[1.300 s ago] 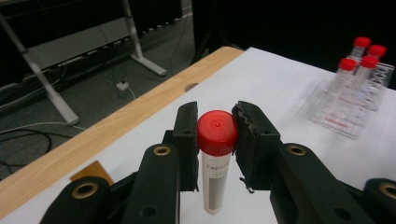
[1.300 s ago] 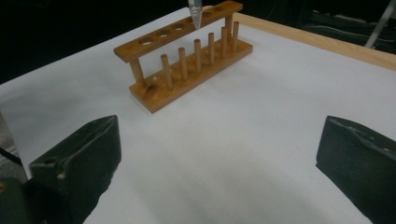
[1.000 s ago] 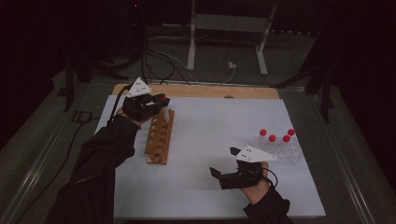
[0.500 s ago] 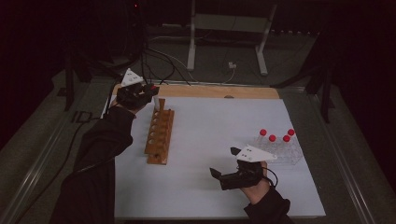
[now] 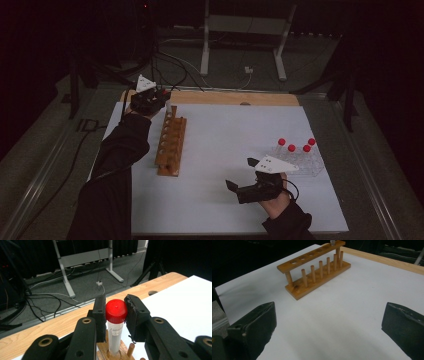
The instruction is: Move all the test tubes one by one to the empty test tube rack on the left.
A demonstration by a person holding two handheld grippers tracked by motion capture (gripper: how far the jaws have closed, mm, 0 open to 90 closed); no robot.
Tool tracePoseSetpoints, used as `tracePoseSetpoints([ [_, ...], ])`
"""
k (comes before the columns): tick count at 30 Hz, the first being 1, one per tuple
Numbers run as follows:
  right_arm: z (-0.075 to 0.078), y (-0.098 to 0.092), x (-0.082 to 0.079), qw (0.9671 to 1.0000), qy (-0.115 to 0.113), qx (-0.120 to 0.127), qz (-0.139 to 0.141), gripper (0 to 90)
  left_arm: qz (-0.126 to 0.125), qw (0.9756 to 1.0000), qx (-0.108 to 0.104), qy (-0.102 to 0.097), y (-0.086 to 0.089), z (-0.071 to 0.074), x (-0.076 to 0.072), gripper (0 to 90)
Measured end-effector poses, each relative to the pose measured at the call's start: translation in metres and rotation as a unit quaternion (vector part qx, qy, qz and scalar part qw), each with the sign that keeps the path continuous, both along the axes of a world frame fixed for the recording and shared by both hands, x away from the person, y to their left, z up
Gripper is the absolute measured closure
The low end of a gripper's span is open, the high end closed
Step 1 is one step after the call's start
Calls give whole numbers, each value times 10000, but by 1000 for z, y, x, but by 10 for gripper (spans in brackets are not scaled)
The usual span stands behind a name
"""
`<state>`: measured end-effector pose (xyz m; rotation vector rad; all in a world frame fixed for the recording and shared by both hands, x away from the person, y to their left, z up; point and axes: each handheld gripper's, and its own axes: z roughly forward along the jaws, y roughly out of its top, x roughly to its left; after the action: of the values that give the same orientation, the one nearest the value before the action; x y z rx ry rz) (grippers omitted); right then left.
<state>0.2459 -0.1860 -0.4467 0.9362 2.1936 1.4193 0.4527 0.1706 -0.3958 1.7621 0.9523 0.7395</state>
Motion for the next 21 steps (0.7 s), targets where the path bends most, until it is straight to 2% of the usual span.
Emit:
tracePoseSetpoints([
  [8, 0, -1, 0, 10000, 13, 27, 4, 0, 20, 9999, 133, 70, -3, -16, 3, 720],
  [13, 1, -1, -1, 10000, 29, 36, 2, 0, 29, 9998, 115, 145, -3, -24, 4, 720],
  [16, 1, 0, -1, 10000, 31, 41, 20, 0, 25, 9996, 213, 170, -3, -29, 4, 719],
  [21, 1, 0, -2, 10000, 50, 59, 45, 0, 37, 9996, 165, 226, -1, -39, 4, 719],
])
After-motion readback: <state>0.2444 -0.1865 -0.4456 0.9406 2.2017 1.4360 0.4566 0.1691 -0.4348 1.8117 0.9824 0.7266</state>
